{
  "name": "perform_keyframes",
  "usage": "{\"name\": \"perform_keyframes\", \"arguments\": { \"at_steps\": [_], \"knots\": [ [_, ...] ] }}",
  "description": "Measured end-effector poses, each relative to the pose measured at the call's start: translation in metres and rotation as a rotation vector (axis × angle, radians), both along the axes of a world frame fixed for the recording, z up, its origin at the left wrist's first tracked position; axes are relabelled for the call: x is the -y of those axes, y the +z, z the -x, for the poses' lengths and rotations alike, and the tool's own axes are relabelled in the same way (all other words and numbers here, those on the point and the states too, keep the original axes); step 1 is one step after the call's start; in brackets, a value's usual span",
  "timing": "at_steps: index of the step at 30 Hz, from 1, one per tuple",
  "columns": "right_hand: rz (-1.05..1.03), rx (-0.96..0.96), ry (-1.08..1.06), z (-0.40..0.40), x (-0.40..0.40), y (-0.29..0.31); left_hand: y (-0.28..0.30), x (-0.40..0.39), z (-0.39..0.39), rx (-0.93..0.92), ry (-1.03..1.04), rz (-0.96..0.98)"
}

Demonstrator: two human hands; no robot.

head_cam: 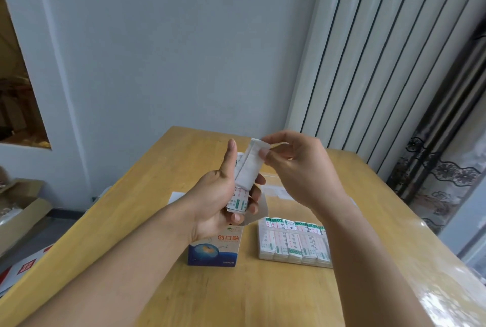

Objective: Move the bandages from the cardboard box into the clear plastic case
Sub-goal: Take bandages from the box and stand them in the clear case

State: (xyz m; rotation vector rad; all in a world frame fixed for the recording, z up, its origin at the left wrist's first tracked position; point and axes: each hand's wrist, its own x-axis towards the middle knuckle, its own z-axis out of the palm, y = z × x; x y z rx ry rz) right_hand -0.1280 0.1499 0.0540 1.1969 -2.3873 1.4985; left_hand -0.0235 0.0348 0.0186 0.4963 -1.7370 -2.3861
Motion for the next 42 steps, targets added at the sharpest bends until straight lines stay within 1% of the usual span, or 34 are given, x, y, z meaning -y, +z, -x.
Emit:
{"name": "perform_keyframes", "arguments": {
  "at_steps": [3,5,7,8,9,10,12,14,16,17,19,22,24,26,29,32,34,36,39,42],
  "knots": [
    [0.031,-0.003,-0.023,0.002,-0.001,0.001,0.000,0.000,0.000,-0.002,0.019,0.000],
    [0.129,-0.003,-0.034,0.002,-0.002,0.004,0.000,0.001,0.001,-0.009,0.041,-0.002],
    [0.277,-0.038,0.007,-0.002,-0.006,0.009,0.001,0.001,0.001,-0.011,0.073,-0.012],
    [0.313,-0.080,0.052,-0.004,-0.008,0.011,0.001,0.001,0.001,-0.013,0.082,-0.034],
    [0.296,-0.130,0.101,-0.007,-0.009,0.013,0.002,0.001,0.001,-0.020,0.088,-0.072],
    [0.221,-0.179,0.132,-0.011,-0.010,0.014,0.002,0.002,0.000,-0.032,0.083,-0.121],
    [-0.019,-0.278,0.152,-0.016,-0.010,0.014,0.004,0.004,-0.001,-0.058,0.059,-0.200],
    [-0.241,-0.360,0.166,-0.018,-0.011,0.013,0.004,0.006,-0.001,-0.063,0.063,-0.183],
    [-0.402,-0.378,0.238,-0.021,-0.012,0.014,0.003,0.006,0.001,-0.050,0.090,-0.168],
    [-0.440,-0.363,0.265,-0.022,-0.015,0.015,0.004,0.005,0.001,-0.046,0.107,-0.181],
    [-0.414,-0.321,0.243,-0.021,-0.018,0.018,0.006,0.003,0.000,-0.050,0.146,-0.186],
    [-0.230,-0.289,0.107,-0.017,-0.018,0.019,0.006,0.001,0.001,-0.080,0.189,-0.130],
    [-0.144,-0.212,0.061,-0.017,-0.015,0.018,0.005,0.000,0.002,-0.090,0.175,-0.023],
    [-0.163,-0.164,0.099,-0.021,-0.011,0.014,0.004,-0.003,0.001,-0.073,0.152,0.138],
    [-0.217,-0.164,0.152,-0.035,-0.001,0.009,0.005,-0.012,-0.002,-0.040,0.102,0.326],
    [-0.182,-0.209,0.067,-0.041,0.006,0.003,0.006,-0.017,-0.002,-0.036,0.103,0.447],
    [-0.166,-0.211,0.008,-0.037,0.008,0.001,0.008,-0.017,-0.002,-0.049,0.089,0.430],
    [-0.181,-0.203,-0.001,-0.033,0.007,-0.001,0.008,-0.017,-0.003,-0.058,0.087,0.398],
    [-0.226,-0.215,0.042,-0.033,0.006,0.000,0.006,-0.018,-0.005,-0.055,0.095,0.361],
    [-0.239,-0.187,0.128,-0.033,0.002,0.005,0.003,-0.015,-0.003,-0.052,0.087,0.329]
  ]
}}
